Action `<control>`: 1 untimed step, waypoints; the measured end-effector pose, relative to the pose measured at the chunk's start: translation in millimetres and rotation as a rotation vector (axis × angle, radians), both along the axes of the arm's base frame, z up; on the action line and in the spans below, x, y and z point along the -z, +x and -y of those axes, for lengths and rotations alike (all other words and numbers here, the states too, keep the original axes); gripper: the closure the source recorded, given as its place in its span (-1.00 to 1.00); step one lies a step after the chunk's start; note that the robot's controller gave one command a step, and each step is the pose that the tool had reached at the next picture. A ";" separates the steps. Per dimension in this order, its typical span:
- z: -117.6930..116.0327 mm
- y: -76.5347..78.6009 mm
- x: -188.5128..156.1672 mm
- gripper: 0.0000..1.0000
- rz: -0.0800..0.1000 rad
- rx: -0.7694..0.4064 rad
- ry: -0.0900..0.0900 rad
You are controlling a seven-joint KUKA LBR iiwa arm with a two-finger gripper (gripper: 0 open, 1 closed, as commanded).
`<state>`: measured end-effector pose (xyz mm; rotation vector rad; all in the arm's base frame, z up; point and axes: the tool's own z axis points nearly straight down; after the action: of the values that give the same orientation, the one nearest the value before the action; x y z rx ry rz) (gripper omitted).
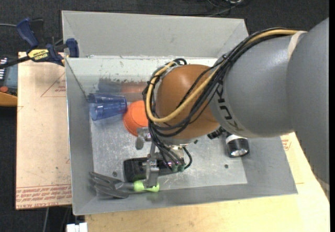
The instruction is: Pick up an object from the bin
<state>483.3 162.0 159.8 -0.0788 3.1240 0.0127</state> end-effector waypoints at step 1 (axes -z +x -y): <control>22.1 -1.0 60.5 -1.00 -0.007 0.005 -0.004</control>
Offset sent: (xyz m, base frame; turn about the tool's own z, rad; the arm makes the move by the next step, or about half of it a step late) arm 0.0176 -0.0276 -0.0898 0.0390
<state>482.3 140.0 99.3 -0.0716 3.1314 0.0068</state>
